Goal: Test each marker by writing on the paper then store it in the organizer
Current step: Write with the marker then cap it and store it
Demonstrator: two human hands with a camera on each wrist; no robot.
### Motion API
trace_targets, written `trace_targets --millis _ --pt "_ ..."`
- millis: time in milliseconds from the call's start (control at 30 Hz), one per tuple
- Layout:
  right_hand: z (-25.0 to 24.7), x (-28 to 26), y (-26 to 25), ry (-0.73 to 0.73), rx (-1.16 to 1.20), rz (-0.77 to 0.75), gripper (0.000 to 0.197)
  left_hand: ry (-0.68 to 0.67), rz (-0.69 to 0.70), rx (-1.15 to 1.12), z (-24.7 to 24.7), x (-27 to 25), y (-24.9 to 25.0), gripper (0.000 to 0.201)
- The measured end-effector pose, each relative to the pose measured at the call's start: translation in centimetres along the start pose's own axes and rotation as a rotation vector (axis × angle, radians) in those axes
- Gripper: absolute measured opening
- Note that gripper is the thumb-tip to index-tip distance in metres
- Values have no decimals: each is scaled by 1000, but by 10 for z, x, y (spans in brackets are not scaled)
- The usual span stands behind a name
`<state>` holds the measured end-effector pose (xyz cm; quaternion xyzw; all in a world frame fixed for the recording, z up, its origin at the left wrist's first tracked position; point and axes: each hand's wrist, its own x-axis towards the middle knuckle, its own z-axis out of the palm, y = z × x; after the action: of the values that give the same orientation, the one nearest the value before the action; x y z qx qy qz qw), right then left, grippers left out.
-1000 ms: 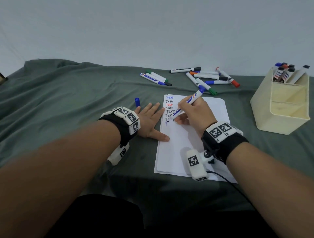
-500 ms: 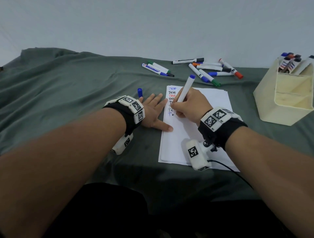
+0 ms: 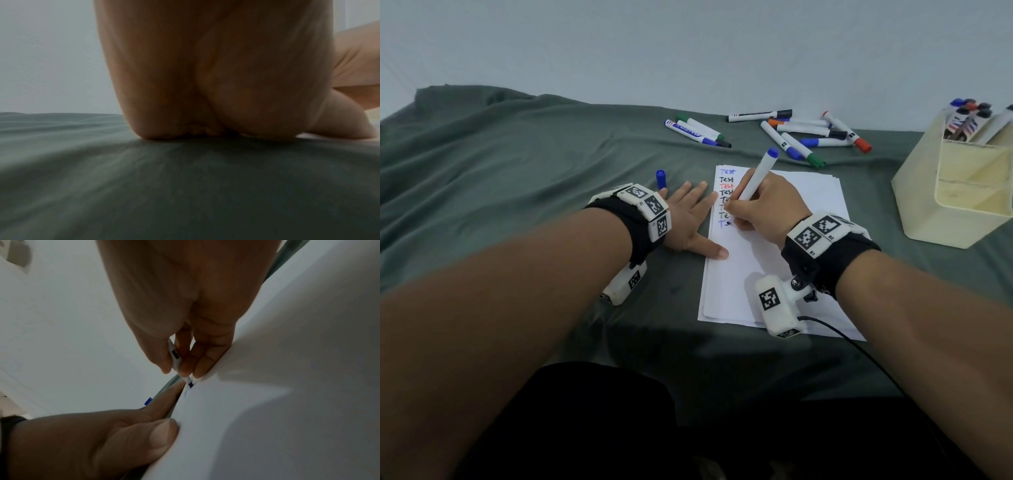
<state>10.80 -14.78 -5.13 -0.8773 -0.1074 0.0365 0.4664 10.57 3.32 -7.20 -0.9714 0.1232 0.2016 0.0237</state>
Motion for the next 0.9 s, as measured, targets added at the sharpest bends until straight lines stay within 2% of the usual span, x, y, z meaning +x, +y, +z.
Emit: trace_targets --millis 167,333,467,833,900 --pt "1 -1 -4 -32 -87 -24 9 -12 0 1 -1 0 1 124" --pt "-3 1 1 33 31 39 11 -13 -1 3 -2 -1 1 125" --pt "-2 4 4 59 17 38 11 -18 -1 9 -2 -1 1 125" --pt "0 4 3 5 -19 16 13 -15 0 5 -1 0 0 126" --pt "-1 3 5 42 8 22 11 -16 1 7 -1 0 1 126"
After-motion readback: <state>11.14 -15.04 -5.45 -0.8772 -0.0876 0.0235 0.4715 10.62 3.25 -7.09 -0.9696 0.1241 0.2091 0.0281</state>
